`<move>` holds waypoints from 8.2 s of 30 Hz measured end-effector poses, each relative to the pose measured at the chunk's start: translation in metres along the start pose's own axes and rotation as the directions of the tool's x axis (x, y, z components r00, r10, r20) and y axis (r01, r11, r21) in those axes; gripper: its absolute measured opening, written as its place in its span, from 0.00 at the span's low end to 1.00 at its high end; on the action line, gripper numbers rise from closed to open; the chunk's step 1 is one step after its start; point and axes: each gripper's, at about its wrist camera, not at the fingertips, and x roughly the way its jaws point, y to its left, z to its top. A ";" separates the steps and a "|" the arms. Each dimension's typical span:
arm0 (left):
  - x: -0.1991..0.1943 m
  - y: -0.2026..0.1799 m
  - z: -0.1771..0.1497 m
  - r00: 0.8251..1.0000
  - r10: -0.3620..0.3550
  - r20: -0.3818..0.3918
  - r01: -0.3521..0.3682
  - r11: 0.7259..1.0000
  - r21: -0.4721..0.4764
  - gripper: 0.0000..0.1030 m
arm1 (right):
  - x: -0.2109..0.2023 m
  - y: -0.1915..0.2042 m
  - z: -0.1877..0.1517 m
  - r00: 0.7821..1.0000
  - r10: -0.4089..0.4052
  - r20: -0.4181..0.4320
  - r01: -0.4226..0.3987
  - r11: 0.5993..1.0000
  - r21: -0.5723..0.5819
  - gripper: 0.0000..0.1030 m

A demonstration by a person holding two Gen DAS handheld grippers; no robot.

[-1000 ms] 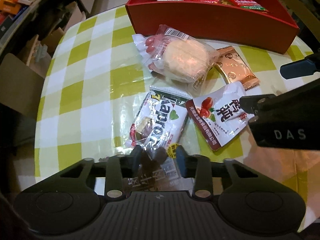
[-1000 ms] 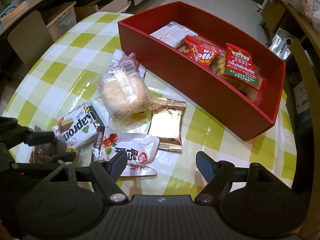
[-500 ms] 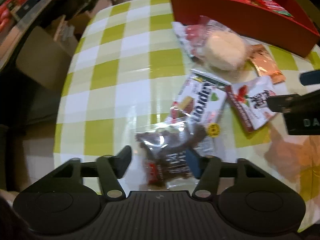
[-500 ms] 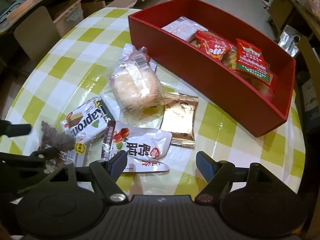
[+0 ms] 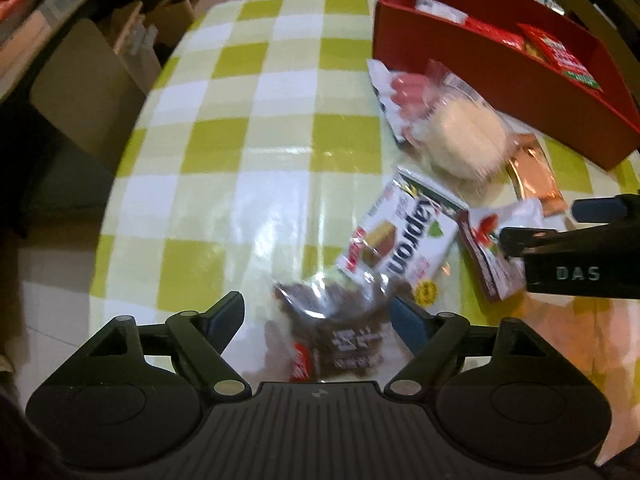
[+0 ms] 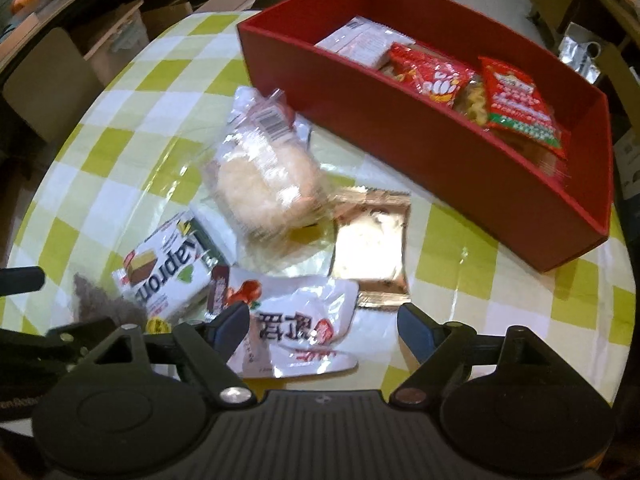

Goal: Organize snacks

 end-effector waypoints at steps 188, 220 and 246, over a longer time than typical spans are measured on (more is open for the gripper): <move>-0.014 -0.146 0.167 0.977 0.010 0.215 -0.045 0.986 0.158 0.64 | -0.048 -0.126 0.083 0.963 -0.134 0.233 0.101 0.984 0.148 0.63; 0.017 -0.130 0.200 0.979 0.032 0.203 -0.054 0.993 0.104 0.83 | -0.018 -0.147 0.102 0.965 -0.177 0.195 0.135 0.968 0.214 0.71; 0.018 -0.071 0.152 0.995 0.059 0.085 -0.062 0.997 0.035 0.84 | -0.039 -0.087 0.064 0.983 -0.079 0.165 0.067 0.995 0.077 0.71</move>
